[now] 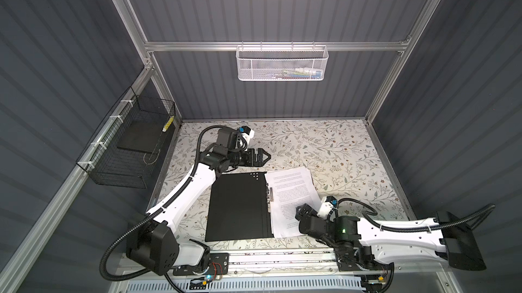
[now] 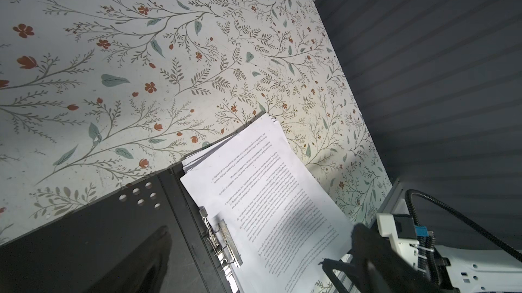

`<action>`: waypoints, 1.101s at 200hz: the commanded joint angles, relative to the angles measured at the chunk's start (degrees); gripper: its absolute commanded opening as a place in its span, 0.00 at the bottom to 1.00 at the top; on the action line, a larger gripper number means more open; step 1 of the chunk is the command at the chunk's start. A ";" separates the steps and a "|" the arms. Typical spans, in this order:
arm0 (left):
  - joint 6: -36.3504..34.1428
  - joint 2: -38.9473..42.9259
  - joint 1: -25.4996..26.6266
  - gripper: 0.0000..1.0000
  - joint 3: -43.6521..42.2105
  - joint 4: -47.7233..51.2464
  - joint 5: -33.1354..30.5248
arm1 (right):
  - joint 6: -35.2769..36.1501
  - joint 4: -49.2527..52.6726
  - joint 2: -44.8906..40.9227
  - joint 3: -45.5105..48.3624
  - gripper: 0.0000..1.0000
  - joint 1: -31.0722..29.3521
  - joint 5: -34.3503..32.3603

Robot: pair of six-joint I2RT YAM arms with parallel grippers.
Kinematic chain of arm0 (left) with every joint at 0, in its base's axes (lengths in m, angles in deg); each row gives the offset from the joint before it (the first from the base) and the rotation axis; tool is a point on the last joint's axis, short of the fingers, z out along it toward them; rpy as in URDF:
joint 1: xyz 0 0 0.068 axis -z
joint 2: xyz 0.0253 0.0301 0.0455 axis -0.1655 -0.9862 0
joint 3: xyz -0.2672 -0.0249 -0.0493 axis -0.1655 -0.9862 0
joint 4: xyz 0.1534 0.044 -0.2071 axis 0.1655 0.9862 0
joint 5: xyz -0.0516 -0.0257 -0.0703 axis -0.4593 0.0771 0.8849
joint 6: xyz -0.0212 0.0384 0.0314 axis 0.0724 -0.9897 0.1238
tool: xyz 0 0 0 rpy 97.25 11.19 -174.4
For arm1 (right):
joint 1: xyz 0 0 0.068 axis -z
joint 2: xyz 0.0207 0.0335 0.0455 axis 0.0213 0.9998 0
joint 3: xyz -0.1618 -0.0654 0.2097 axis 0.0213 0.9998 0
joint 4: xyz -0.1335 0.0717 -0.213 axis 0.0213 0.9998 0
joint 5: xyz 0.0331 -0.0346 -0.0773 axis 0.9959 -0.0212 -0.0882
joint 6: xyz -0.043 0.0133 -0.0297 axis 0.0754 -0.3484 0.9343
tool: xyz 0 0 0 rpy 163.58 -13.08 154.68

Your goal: Put the files into the folder

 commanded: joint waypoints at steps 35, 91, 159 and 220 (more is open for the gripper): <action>3.43 -0.80 -0.40 1.00 -2.31 -1.53 2.31 | 14.61 15.09 -10.68 -0.66 0.99 8.36 1.66; 8.63 0.60 -7.10 1.00 -7.19 -0.13 1.57 | 43.66 5.21 -15.79 1.30 0.99 29.42 19.15; 5.75 6.86 -29.13 1.00 -20.50 10.58 -1.14 | 62.20 -14.42 -0.85 0.08 0.99 47.54 43.29; 9.75 5.97 -32.61 1.00 -25.77 11.17 -10.39 | 64.59 -24.00 10.22 -0.10 0.99 56.41 51.64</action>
